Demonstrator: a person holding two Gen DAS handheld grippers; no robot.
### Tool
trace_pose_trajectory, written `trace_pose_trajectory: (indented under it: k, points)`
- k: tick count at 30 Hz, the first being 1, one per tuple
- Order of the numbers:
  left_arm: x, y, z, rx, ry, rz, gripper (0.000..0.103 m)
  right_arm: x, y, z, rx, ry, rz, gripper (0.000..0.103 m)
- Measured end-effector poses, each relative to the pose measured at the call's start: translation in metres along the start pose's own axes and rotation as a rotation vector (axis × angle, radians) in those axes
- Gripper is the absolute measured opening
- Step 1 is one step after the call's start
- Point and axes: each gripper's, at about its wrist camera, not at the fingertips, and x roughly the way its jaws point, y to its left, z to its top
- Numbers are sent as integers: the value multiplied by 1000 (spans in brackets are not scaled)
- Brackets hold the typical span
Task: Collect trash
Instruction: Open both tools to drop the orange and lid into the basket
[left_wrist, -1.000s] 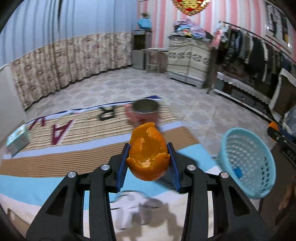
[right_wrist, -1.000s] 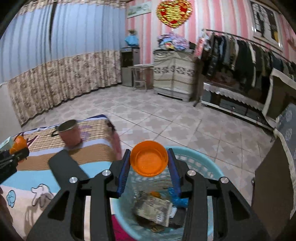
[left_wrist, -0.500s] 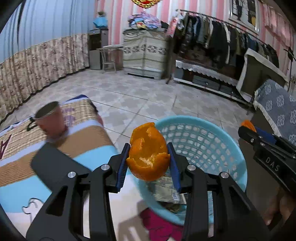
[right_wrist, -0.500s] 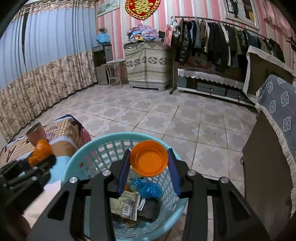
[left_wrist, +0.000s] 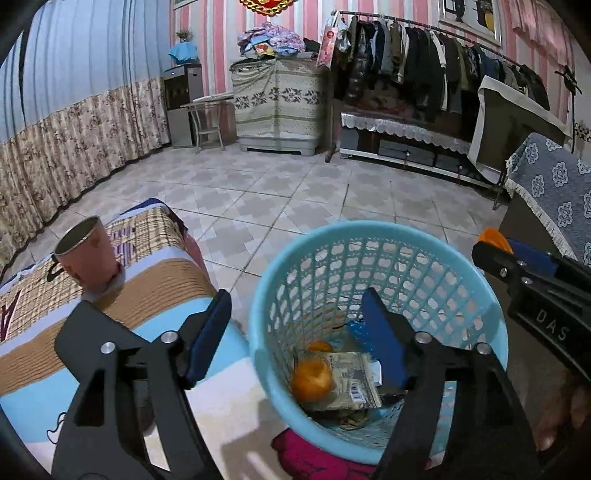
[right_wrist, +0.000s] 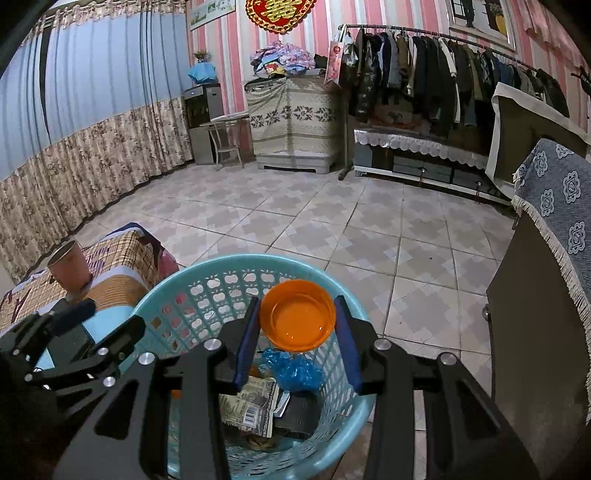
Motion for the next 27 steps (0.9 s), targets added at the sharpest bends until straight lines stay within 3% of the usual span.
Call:
trace_pose_trajectory:
  k: [9, 19, 21, 22, 23, 27]
  points:
    - [-23, 41, -3, -52, -18, 143, 97, 9, 19, -8, -31, 13, 22, 40]
    - [-59, 99, -6, -186, -48, 197, 98, 25, 47, -16, -40, 44, 31, 40]
    - [-67, 102, -8, -176, -48, 217, 98, 26, 47, -16, -38, 37, 4, 51]
    - [-70, 103, -9, -169, -52, 224, 98, 27, 46, -16, -34, 30, -11, 67]
    - [-75, 104, -10, -163, -57, 233, 98, 27, 45, -15, -29, 24, -21, 77]
    - [-97, 114, -14, -158, -88, 269, 98, 30, 47, -17, 0, 17, -37, 87]
